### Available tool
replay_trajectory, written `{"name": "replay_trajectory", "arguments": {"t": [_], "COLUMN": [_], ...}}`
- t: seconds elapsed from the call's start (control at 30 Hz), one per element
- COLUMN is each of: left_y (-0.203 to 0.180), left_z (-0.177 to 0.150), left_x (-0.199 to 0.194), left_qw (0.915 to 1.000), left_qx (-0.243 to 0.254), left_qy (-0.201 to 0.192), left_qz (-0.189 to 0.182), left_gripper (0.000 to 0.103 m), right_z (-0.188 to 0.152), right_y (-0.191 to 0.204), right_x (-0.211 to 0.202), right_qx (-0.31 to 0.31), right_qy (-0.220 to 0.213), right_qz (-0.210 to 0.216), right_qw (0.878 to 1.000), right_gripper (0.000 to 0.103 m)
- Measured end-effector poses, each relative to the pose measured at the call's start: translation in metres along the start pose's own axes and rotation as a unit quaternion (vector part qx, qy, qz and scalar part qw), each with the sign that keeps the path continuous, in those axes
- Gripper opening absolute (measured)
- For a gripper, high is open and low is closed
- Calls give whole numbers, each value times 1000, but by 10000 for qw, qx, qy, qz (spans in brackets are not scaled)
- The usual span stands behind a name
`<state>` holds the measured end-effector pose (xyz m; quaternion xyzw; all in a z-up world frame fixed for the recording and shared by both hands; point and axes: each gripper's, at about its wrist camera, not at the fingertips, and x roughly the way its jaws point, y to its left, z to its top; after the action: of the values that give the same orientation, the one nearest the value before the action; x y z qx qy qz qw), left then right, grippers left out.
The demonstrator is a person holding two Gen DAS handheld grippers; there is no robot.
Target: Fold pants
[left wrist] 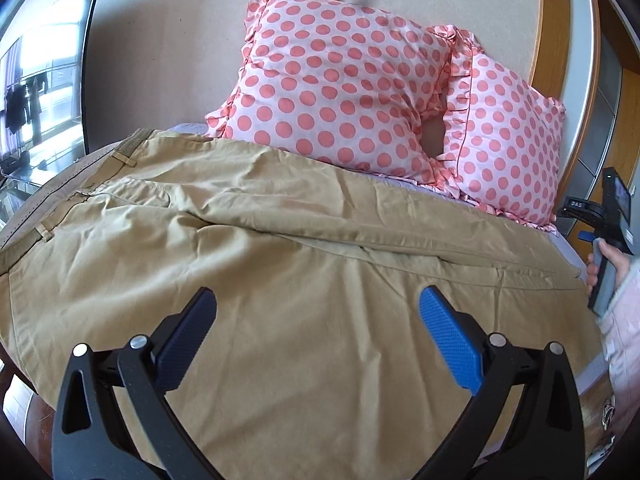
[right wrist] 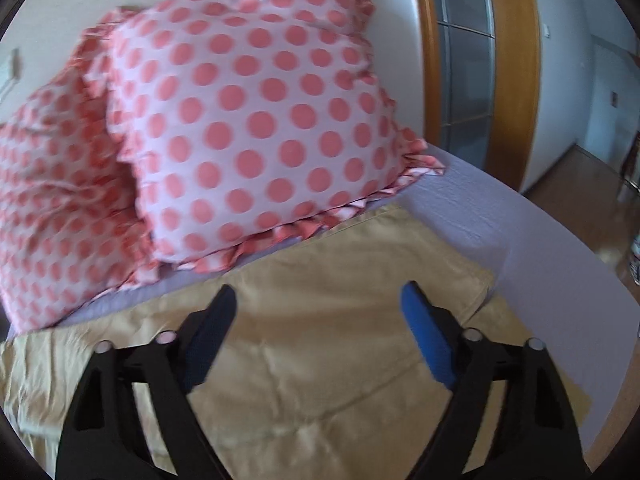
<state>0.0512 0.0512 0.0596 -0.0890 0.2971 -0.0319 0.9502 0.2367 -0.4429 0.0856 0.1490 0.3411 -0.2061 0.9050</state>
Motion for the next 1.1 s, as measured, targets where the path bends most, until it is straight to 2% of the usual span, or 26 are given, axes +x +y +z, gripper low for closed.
{"name": "replay_trajectory", "arguments": {"t": [0.1,0.2,0.37,0.4,0.47,0.53,0.57,0.67,0.73,0.8,0.9,1.0,1.1], "left_y": [6,14,24,26,28,29,29,29,29,29,31,33,33], "left_z": [7,13,19,19,18,17,17,16,15,15,17,22,29], "left_x": [6,13,27,30,33,34,34,29,24,18,17,19,23], "left_qw": [9999,9997,9996,9996,9995,9996,9996,9997,9996,9994,9991,9987,9979], "left_qx": [22,-27,-122,-149,-214,-260,-262,-242,-245,-257,-299,-407,-540], "left_qy": [-64,-64,34,74,117,106,99,22,-105,-228,-274,-269,-274], "left_qz": [133,231,253,242,176,82,45,-27,-90,-96,-86,-157,-224], "left_gripper": [101,101,101,101,101,101,101,101,101,101,101,101,101], "right_z": [35,50,50,47,40,32,30,20,9,-11,-48,-93,-120], "right_y": [-2,-6,-9,-12,-20,-37,-45,-72,-90,-109,-131,-146,-160], "right_x": [68,120,165,167,164,160,159,147,122,83,11,-48,-61], "right_qx": [340,727,881,892,888,1067,1217,1773,2017,2195,2410,2444,2638], "right_qy": [599,1030,1395,1338,1020,766,722,670,371,90,-255,-306,126], "right_qz": [-459,-905,-1256,-1257,-1226,-916,-689,9,533,1167,1888,1962,1914], "right_qw": [9966,9879,9783,9789,9832,9871,9875,9819,9773,9686,9516,9491,9453], "right_gripper": [70,65,62,57,25,8,4,2,2,2,2,2,2]}}
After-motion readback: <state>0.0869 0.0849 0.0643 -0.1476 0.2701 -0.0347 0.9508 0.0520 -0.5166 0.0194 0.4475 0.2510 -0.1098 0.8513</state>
